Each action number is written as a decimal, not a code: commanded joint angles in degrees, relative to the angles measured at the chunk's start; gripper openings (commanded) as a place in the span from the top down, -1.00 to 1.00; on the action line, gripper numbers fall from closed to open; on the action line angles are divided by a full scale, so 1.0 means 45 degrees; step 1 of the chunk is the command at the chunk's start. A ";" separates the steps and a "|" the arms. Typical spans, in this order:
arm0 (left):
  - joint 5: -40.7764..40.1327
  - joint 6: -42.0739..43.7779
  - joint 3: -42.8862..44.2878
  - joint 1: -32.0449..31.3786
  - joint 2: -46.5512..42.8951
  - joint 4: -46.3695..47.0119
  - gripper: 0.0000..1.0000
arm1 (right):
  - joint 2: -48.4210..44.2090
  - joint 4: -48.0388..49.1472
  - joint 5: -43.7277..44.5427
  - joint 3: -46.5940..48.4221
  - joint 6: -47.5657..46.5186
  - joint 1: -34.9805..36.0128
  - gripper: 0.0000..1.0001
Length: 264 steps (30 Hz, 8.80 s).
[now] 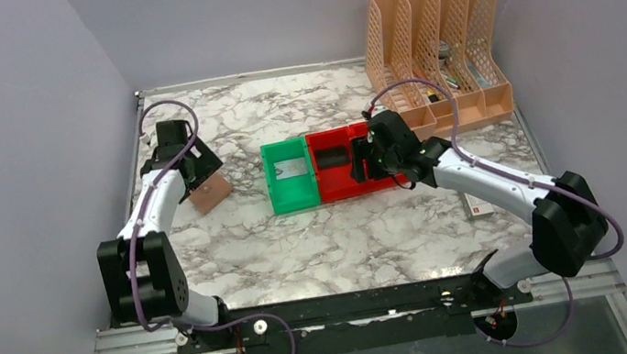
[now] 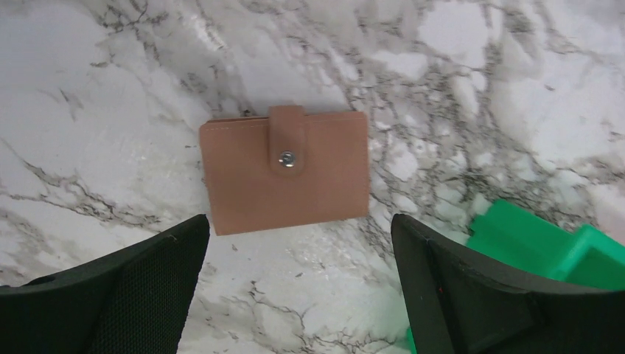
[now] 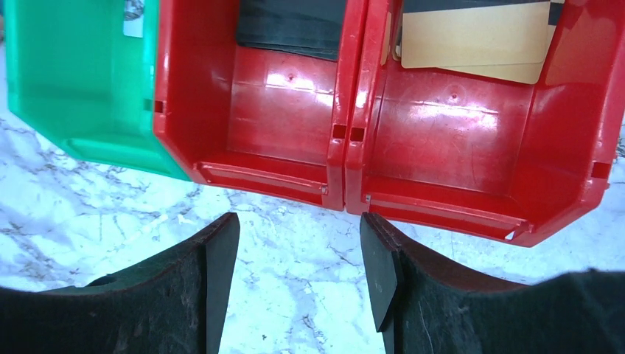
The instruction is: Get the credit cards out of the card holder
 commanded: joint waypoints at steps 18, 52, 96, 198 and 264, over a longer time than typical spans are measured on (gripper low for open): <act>0.0562 -0.0279 0.1170 0.1289 0.4967 0.0430 -0.48 | -0.0654 -0.1189 -0.0924 -0.0540 0.0237 0.0061 -0.24; 0.1728 -0.5414 -0.8474 -0.3867 -0.4316 -0.0099 -0.17 | -0.1109 -0.0579 -0.3755 -0.1104 0.0710 0.0061 -0.22; -0.5467 -0.8711 -0.4685 -1.5720 -0.4272 -0.1773 -0.98 | -0.4857 0.3773 -0.6754 -0.7035 0.1723 0.0056 -0.21; 0.0231 -0.9640 -0.9006 -1.3346 -0.2420 0.6724 0.43 | -0.0629 0.3077 -0.1629 -0.5695 0.5944 0.3606 0.86; -0.0926 -0.7187 -0.6187 -1.3064 -0.1917 0.3329 -0.59 | -0.2039 0.1272 -0.1437 -0.4317 0.1766 0.2365 0.98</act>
